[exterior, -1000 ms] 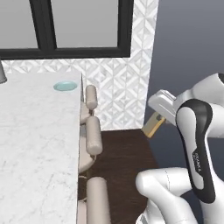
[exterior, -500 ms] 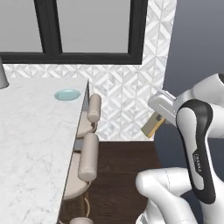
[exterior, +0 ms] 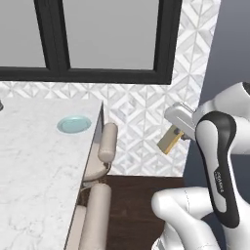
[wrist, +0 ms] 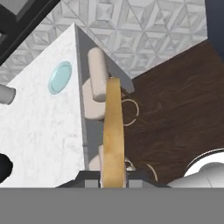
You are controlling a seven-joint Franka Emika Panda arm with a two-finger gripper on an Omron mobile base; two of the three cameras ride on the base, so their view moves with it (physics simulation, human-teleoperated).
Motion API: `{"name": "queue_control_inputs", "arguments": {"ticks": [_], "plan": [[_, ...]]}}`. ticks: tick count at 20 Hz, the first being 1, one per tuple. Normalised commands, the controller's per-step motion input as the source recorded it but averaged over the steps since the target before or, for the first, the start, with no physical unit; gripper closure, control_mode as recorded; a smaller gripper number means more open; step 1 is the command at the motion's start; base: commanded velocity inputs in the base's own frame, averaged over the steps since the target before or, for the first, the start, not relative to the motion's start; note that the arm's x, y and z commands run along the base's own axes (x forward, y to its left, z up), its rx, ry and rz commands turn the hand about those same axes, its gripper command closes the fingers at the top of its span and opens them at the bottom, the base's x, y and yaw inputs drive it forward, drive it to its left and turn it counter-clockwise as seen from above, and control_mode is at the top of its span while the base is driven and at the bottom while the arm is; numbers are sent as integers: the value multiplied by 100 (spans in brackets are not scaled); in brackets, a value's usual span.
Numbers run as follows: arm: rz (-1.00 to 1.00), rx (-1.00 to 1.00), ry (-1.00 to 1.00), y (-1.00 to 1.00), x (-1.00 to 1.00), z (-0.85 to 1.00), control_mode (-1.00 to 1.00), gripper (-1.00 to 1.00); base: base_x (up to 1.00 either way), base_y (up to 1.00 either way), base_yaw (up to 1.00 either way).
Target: Start the toaster. Once the lever pops up, take the bread to the plate on the dining counter.
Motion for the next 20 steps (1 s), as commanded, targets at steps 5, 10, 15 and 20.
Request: {"name": "queue_control_inputs", "arguments": {"ticks": [5,10,15,20], "plan": [[0,0,0,0,0,0,100,100,86,-11,15],[0,0,0,0,0,0,100,100,86,0,24],[0,0,0,0,0,0,100,100,62,3,37],[0,0,0,0,0,0,100,100,27,5,54]]}}
